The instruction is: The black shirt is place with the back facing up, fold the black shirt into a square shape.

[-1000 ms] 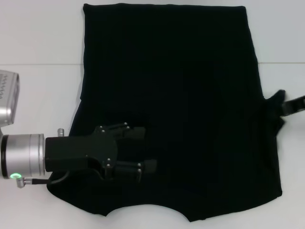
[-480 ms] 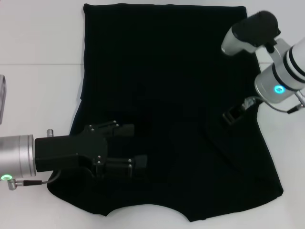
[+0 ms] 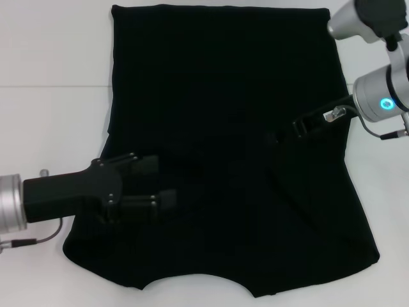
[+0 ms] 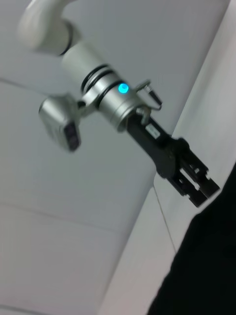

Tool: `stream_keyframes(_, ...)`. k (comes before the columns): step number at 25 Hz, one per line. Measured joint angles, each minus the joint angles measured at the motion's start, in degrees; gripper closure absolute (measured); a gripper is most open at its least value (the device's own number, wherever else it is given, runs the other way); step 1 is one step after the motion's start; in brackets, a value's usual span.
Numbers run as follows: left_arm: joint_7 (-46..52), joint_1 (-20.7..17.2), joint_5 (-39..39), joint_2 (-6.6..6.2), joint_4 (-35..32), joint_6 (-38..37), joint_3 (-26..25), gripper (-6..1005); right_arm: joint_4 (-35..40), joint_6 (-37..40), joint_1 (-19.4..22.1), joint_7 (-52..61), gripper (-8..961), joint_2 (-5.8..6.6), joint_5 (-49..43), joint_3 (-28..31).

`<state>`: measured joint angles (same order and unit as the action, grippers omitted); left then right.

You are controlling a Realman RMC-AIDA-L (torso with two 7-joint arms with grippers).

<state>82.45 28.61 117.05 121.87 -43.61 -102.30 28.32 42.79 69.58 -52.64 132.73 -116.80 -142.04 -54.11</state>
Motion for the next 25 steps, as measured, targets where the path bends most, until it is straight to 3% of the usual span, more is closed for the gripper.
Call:
stream_keyframes(3, 2.1, -0.9, 2.4, -0.22, -1.4, -0.1, -1.3, 191, -0.4, 0.0, 3.1, -5.9, 369, -0.38, 7.9, 0.8)
stream_keyframes(10, 2.6, -2.8, 11.3, -1.19, -5.3, 0.5, -8.5, 198, -1.6, 0.4, 9.0, -22.2, 104, -3.06, 23.6, -0.1)
stream_keyframes(18, 2.2, -4.6, 18.5, -1.08, -7.9, 6.3, -10.7, 205, -6.4, -0.1, 7.6, -25.0, 28, -3.16, 27.5, -1.2)
stream_keyframes(25, 3.2, -4.5, 20.2, -0.31, -6.3, 15.4, -7.4, 211, -6.2, 0.4, 7.4, -24.5, 10, -3.06, 28.0, -1.3)
